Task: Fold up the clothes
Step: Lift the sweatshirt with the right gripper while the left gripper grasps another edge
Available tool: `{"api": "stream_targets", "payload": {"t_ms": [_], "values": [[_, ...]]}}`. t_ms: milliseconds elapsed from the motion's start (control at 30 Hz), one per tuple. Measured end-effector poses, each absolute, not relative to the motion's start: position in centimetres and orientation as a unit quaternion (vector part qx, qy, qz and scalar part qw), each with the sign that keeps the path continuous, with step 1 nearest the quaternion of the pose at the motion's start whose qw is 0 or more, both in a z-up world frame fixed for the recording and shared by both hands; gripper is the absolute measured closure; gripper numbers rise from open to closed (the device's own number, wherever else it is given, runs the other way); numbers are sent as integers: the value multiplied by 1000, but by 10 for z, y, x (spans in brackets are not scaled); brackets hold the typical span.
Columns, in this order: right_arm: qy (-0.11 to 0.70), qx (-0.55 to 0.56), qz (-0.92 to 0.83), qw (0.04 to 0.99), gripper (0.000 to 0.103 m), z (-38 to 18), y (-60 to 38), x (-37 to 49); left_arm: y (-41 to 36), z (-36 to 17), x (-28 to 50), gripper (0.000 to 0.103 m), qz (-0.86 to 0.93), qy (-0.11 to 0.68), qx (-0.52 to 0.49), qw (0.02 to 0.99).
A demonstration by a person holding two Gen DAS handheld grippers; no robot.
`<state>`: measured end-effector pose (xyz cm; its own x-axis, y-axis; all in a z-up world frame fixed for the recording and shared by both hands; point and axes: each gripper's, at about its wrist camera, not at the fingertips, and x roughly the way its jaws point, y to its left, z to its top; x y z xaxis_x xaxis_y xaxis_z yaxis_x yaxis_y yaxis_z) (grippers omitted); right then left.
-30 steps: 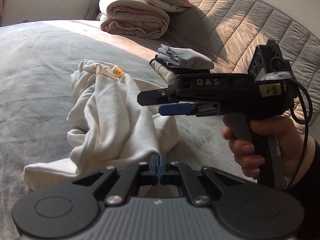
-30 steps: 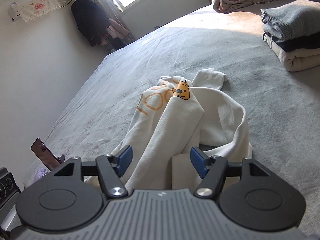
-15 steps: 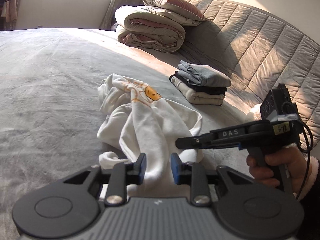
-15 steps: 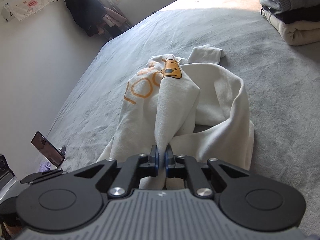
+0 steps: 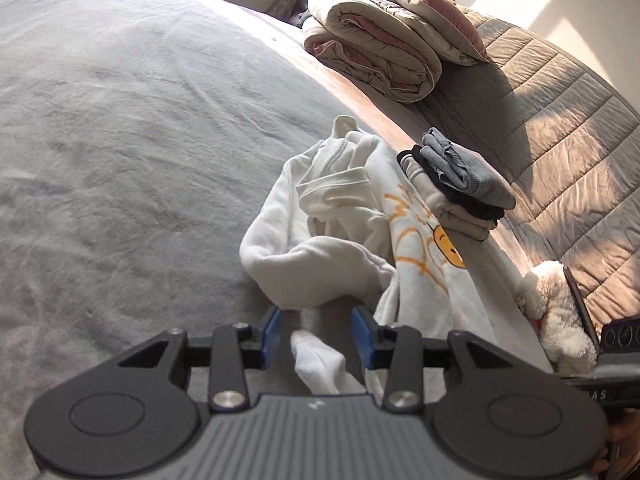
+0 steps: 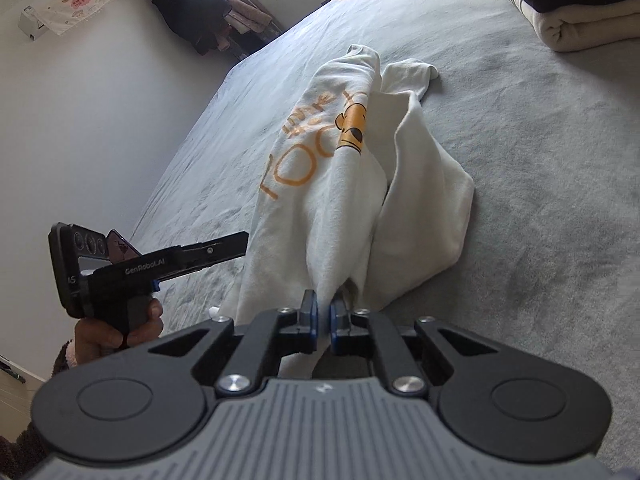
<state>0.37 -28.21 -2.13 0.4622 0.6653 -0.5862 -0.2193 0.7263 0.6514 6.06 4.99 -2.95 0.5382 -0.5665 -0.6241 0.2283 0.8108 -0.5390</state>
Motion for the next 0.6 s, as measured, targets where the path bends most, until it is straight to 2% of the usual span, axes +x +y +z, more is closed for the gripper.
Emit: {"api": "stream_targets", "payload": {"t_ms": [200,533,600], "values": [[464,251,260,809,95,-36,-298,-9,55,-52,80,62,-229,441,-321,806],[474,226,264,809,95,-34,-296,-13,59,-76,91,60,-215,457,-431,747],[472,216,267,812,94,-28,-292,-15,64,-76,91,55,-219,446,-459,736]]}}
